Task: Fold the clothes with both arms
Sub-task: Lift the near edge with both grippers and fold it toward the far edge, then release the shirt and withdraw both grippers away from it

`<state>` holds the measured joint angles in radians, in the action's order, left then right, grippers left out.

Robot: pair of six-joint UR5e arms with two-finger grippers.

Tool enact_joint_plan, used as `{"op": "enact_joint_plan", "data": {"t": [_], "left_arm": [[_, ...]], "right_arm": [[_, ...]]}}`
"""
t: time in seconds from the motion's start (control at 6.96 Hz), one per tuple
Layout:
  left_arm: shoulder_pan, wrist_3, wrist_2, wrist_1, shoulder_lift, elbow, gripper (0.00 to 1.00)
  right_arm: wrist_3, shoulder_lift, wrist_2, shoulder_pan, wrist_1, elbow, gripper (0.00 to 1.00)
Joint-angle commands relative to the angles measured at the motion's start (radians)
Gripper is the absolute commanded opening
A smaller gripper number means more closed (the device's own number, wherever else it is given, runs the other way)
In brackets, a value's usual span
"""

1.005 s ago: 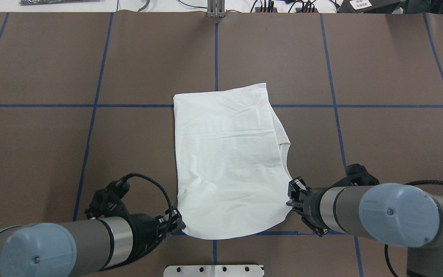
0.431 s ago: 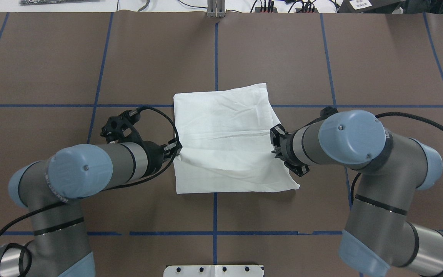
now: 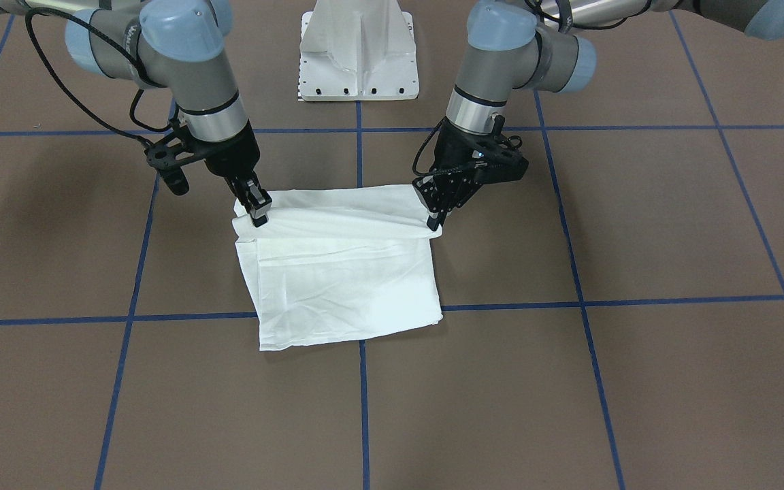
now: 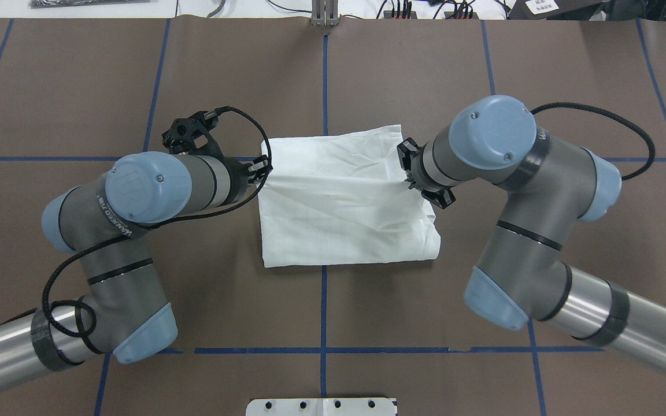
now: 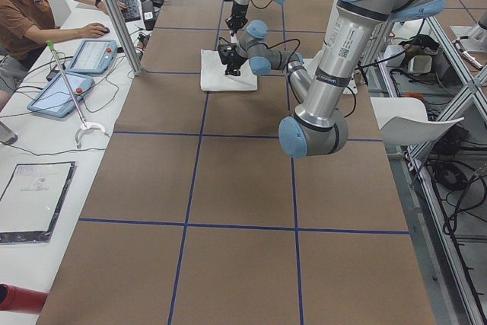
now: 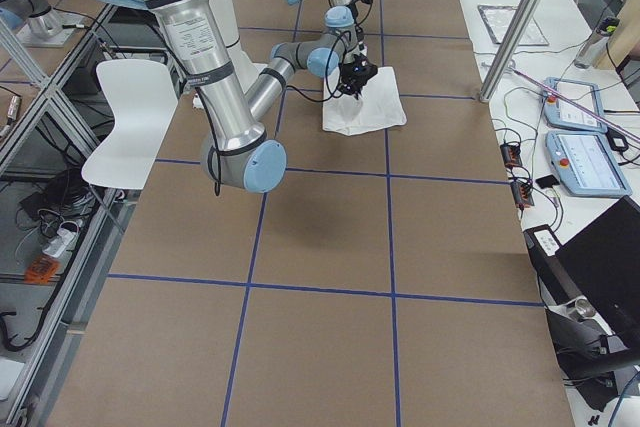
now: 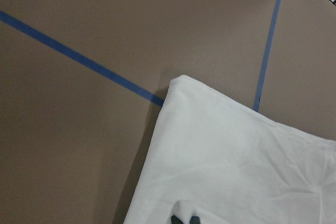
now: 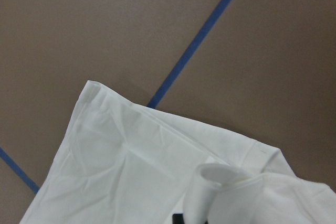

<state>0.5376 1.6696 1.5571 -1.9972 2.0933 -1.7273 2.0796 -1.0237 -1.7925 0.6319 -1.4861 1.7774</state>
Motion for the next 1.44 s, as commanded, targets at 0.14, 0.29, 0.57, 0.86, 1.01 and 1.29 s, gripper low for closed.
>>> {"op": "enact_joint_plan", "data": {"t": [0.14, 0.29, 0.57, 0.86, 1.01, 1.29], "left_arm": [[0.051, -0.047, 0.000, -0.098, 0.083, 0.199, 0.00], [0.062, -0.059, 0.000, -0.100, 0.096, 0.233, 0.10], [0.087, -0.068, -0.002, -0.164, 0.149, 0.337, 0.27], [0.140, -0.112, 0.001, -0.262, 0.189, 0.441, 0.36], [0.174, -0.129, 0.018, -0.288, 0.188, 0.445, 0.36], [0.180, -0.140, 0.046, -0.320, 0.176, 0.442, 0.37]], "right_arm": [[-0.122, 0.184, -0.045, 0.064, 0.007, -0.295, 0.00], [-0.153, 0.230, -0.068, 0.089, 0.022, -0.371, 0.00], [-0.200, 0.292, -0.143, 0.167, 0.204, -0.551, 0.00], [-0.307, 0.329, -0.145, 0.190, 0.239, -0.637, 0.99], [-0.361, 0.330, -0.165, 0.246, 0.240, -0.641, 1.00], [-0.473, 0.330, -0.226, 0.314, 0.240, -0.665, 1.00]]}}
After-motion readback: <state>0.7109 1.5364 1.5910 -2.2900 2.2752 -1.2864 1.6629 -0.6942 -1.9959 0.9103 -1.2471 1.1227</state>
